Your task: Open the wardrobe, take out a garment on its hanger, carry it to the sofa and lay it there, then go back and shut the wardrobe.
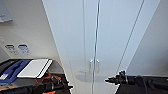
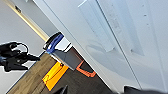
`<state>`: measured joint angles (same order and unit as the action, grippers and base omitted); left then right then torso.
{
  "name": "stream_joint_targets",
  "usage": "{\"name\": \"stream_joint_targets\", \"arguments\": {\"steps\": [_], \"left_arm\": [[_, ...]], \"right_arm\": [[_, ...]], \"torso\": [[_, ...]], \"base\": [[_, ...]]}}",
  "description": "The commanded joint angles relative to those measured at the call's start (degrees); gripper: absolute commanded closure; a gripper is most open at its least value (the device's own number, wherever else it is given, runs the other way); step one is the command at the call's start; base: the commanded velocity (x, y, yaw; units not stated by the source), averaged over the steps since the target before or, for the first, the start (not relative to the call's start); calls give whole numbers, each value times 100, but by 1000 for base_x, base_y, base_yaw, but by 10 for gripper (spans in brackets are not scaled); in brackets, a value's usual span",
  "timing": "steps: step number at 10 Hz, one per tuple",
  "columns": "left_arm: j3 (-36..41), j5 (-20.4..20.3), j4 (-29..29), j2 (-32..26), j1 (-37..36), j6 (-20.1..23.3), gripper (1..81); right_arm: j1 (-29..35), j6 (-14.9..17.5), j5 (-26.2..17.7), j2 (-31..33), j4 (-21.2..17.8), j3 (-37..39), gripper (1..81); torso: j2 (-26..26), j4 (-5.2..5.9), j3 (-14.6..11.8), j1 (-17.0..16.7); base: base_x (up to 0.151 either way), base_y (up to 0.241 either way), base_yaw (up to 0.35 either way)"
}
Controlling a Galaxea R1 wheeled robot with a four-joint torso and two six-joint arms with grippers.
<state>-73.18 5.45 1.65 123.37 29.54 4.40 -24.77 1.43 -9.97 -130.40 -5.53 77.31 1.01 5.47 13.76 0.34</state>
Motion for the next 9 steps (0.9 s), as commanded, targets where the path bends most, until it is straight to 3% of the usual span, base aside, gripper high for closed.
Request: {"name": "stream_joint_targets", "arguments": {"steps": [1,4,6,9], "left_arm": [[-206,220,-103,74,-901,-27,10],[-644,316,-94,355,-1173,-255,10],[-961,342,-121,645,-1340,-273,10],[-1032,492,-103,962,-1568,-334,10]], "right_arm": [[1012,-11,-119,-93,-193,203,10],[1276,-11,-128,-393,-246,652,10],[1487,-11,-365,-726,-299,1030,10],[1619,-11,-365,-937,-299,1241,10]], "torso": [[0,0,0,0],[-2,0,2,2],[-2,0,5,4],[-7,0,5,9]], "base": [[0,0,0],[0,0,0],[0,0,0],[0,0,0]]}}
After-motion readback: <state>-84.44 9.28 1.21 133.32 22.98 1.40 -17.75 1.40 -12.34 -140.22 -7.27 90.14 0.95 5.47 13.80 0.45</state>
